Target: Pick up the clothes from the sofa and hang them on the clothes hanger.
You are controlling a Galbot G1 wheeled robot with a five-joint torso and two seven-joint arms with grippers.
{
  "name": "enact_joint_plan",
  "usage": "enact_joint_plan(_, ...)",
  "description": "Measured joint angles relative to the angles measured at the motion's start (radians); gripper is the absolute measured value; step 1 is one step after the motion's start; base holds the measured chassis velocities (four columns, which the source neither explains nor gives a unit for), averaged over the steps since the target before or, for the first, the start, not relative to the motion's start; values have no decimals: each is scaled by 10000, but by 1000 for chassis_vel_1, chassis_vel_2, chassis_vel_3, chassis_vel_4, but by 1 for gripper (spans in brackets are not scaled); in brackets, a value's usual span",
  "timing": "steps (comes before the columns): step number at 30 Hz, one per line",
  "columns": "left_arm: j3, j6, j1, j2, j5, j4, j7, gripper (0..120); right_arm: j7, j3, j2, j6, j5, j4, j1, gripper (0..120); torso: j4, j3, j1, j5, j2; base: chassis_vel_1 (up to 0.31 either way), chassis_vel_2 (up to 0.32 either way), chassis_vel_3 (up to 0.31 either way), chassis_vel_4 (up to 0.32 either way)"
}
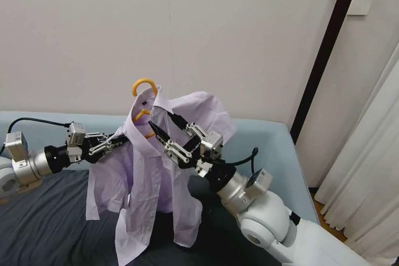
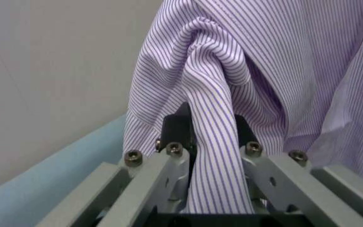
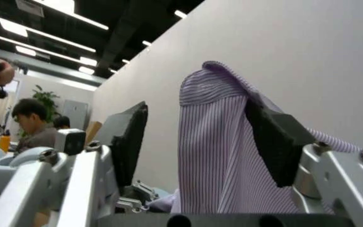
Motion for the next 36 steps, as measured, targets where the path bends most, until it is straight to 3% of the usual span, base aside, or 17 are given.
enact_joint_plan(3,-2,0,3,-4,-1,-1,0,7,488,42,-27,-428,-269,-56,2,72,0,0,0,0,0,0,0,0,0)
enact_joint_plan(4,-1,0,6,-25,-3,-19,-1,7,947,101,-42,-1055,-541,-128,-37,79,1,0,0,0,0,0,0,0,0)
enact_joint_plan(7,-3,0,10,-37,-5,-31,-1,7,1115,123,-47,-1318,-662,-158,-55,81,1,0,0,0,0,0,0,0,0)
enact_joint_plan(9,-31,0,50,-91,-11,-84,40,7,1640,195,-65,-2329,-1148,-315,-131,97,0,0,0,-1,0,0,0,0,0)
enact_joint_plan(16,-65,-15,61,-141,-12,-59,72,7,1275,261,-387,-3497,-1103,-74,-411,100,1,1,0,-3,0,0,0,0,0)
enact_joint_plan(21,-41,-36,-287,-159,-112,215,35,7,-392,509,-1088,-3730,-789,254,-952,100,-1,0,0,-2,0,0,0,0,0)
enact_joint_plan(29,-36,-30,-316,-66,61,438,644,7,346,1831,-1242,-3702,-1677,-233,-638,100,3,1,0,-1,0,0,0,0,0)
enact_joint_plan(36,73,61,-673,389,770,943,2630,7,-1091,2198,-2361,-3015,-918,-692,366,100,-1,1,0,1,0,0,0,0,0)
